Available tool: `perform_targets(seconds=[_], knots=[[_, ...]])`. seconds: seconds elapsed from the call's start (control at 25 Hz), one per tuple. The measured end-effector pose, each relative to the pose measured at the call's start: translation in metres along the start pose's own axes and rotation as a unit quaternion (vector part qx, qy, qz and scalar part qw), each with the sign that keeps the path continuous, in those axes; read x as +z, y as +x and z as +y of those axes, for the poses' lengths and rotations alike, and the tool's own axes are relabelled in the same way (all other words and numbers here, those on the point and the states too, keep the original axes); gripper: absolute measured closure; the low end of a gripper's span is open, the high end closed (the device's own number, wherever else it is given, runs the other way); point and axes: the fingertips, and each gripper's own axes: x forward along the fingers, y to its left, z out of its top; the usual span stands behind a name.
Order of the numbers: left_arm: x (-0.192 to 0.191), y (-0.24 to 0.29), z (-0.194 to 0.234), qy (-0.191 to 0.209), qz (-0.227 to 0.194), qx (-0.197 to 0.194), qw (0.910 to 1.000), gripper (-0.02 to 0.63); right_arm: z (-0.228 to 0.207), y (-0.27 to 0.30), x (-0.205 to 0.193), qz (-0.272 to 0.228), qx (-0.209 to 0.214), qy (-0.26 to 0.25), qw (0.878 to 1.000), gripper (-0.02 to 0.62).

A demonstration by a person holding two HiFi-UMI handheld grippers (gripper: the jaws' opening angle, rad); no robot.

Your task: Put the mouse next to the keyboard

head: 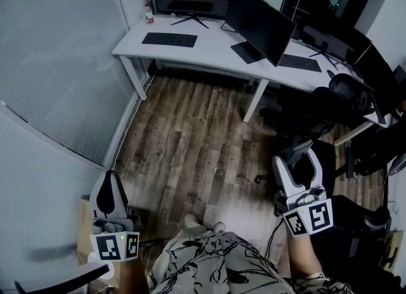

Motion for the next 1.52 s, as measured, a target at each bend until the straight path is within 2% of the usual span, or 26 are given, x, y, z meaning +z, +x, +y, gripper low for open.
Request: perform_targets(seconds=[0.36, 0.96, 1.28, 1.52], knots=[[-0.003, 0.012, 0.005, 0.003, 0.000, -0.010, 0.9999, 0.607, 0.005, 0.012, -0.002, 0.001, -0.004, 0.002, 1.000, 0.293], [-0.013, 0.033, 0.051, 0.004, 0.003, -0.044, 0.9990, 0.607, 0.032, 0.034, -0.009, 0.001, -0.053, 0.015, 0.998, 0.293], [-0.026, 0.056, 0.078, -0.003, 0.009, -0.037, 0.9993, 0.607, 0.035, 0.066, -0.018, 0.009, -0.062, 0.013, 0.998, 0.293], [-0.031, 0.090, 0.088, 0.005, 0.006, -0.034, 0.9994, 0.607, 0.026, 0.105, -0.027, -0.002, -0.051, 0.021, 0.998, 0.293]])
